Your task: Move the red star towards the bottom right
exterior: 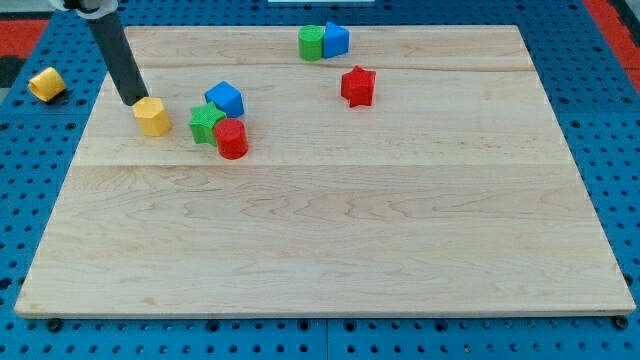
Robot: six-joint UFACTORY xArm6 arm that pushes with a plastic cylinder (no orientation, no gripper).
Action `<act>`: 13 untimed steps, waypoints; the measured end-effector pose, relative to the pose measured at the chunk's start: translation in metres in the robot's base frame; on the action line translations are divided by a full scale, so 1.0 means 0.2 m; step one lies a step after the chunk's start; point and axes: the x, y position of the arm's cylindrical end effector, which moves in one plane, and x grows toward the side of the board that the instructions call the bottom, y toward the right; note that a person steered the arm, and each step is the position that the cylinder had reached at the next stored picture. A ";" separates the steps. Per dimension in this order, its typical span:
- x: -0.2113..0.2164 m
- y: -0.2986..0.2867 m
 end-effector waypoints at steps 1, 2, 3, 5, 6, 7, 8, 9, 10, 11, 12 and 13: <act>-0.04 0.00; -0.07 0.00; -0.11 0.00; -0.12 0.09; -0.12 0.09; -0.18 0.23; -0.33 0.56; -0.31 0.82; -0.21 1.26; -0.21 1.62; -0.06 1.72; 0.09 1.65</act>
